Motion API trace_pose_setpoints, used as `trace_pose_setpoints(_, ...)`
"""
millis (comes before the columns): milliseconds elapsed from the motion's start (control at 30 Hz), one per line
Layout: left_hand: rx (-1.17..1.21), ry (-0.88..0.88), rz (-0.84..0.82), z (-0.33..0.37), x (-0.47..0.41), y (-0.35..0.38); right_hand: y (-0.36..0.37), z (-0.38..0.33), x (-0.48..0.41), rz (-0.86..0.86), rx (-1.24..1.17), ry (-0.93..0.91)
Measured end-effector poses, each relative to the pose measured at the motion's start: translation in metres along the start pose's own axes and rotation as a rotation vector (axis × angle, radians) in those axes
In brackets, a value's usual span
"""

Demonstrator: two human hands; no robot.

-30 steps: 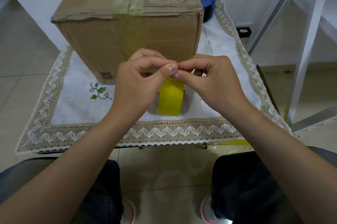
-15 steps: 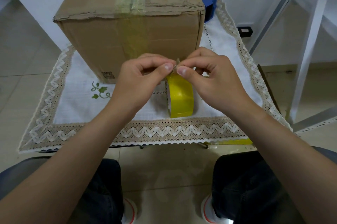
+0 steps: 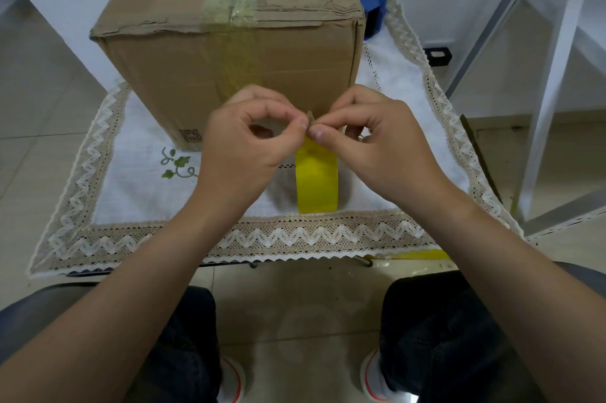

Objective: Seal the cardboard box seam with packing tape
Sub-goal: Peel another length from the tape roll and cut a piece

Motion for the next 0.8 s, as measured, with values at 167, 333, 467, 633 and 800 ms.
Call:
trace_pose_setpoints(167,-0.013,0.006,-0.053,-0.001,-0.002,-0.001,-0.009,0.001,0.0,0.036,0.109,-0.001)
trace_pose_setpoints(333,-0.006,-0.005,-0.057,0.0,-0.001,-0.003,-0.01,-0.002,0.0,-0.001,0.014,0.023)
trace_pose_setpoints(467,0.008,-0.27,-0.045,0.0,-0.001,-0.003,-0.012,-0.003,-0.001,-0.011,-0.051,0.084)
trace_pose_setpoints(633,0.201,-0.709,-0.264,-0.005,0.013,0.007,-0.013,-0.002,-0.003,0.0,-0.066,0.073)
trace_pose_setpoints(800,0.323,-0.64,-0.236,-0.002,0.016,0.02,-0.018,-0.003,-0.005,0.052,-0.081,0.104)
Point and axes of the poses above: each hand's wrist, its own x-axis away from the middle knuckle, its own y-axis out of the palm, z = x × y, the point moved 1 cm from there along -x, towards the middle knuckle, and after that the axes turned 12 degrees about x, right-handed, at the moved point
